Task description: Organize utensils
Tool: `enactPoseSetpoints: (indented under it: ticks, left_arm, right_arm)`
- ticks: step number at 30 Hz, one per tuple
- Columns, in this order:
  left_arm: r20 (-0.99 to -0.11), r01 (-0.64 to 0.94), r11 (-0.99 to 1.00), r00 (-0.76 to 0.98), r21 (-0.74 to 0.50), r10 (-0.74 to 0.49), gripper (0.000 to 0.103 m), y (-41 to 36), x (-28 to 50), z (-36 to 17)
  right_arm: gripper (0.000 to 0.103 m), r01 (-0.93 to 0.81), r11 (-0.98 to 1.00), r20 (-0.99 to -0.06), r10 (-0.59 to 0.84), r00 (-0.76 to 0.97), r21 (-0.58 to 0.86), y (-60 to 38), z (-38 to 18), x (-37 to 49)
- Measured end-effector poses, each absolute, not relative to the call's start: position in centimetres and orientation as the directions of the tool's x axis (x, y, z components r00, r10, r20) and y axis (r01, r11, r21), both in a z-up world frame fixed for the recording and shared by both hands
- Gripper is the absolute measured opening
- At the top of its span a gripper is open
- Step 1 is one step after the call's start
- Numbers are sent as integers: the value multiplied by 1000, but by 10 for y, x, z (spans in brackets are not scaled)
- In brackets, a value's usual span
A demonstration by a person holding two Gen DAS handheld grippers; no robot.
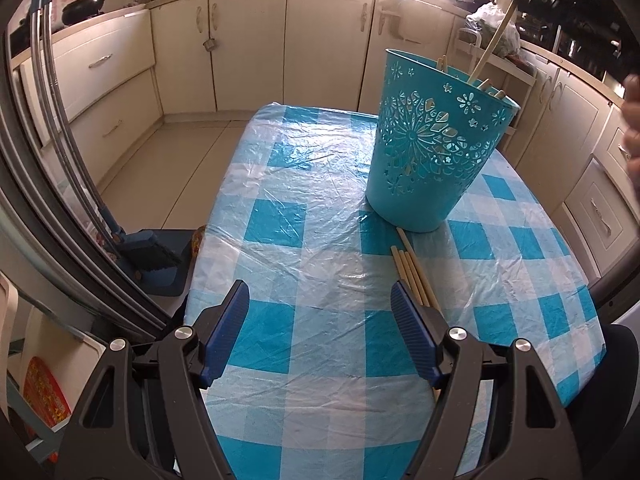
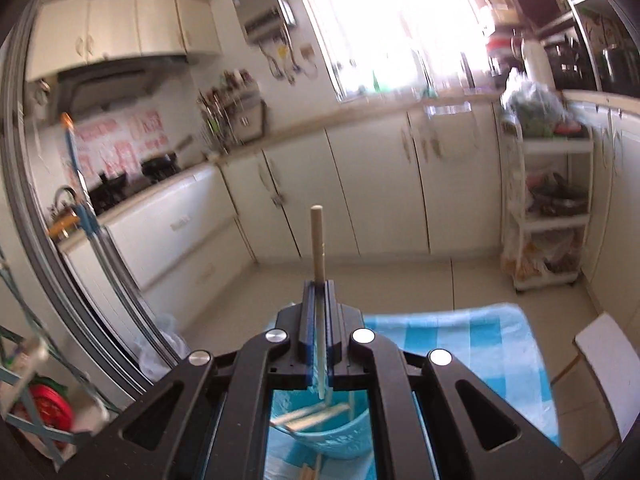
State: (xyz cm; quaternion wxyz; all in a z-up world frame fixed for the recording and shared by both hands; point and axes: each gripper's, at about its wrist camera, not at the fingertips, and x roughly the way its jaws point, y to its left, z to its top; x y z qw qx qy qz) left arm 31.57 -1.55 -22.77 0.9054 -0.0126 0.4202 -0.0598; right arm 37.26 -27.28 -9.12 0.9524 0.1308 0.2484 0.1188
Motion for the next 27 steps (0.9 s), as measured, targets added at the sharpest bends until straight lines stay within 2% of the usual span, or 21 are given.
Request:
enactPoseSetpoints:
  ticks: [5,10,12,14,16,20,22,27]
  left_arm:
    - [-760,94,993,639,-73,-117,70,-15,316,-228]
    - [-760,93,993,639,-75,-117,70,-16,314,-227]
    - [-759,96,993,640,-75,-120,71,-17,313,-227]
    - [-758,98,992,641,-74,-119,72,-17,312,-226]
    - [-758,97,993,642,-74,-119,73,-18,312,-226]
    - [-762,87,993,637,-83,-120,74,-14,312,-228]
    - [-768,80,992,629,-94,-123,74,-12,312,-230]
    - [-786,66,992,606,-105,-124,74,-10,312,-238]
  right_arm:
    - [5,-129,941,-498,278,821,312,-273,-117,374]
    - [7,-128,945,-530,276,802,300,-273,-121,373]
    - [13,-121,945,-519,271,810,304,-274,-118,367]
    - [25,-123,944,-508,272,817,307,-274,-114,362]
    - [29,-125,946,-495,265,827,298,-274,-110,350]
    - [29,-144,946,-480,275,833,292,-269,-112,319]
    - [29,-172,951,-537,288,793,256,-254,-134,303]
    - [11,-222,953,-721,302,624,207,-215,-210,301]
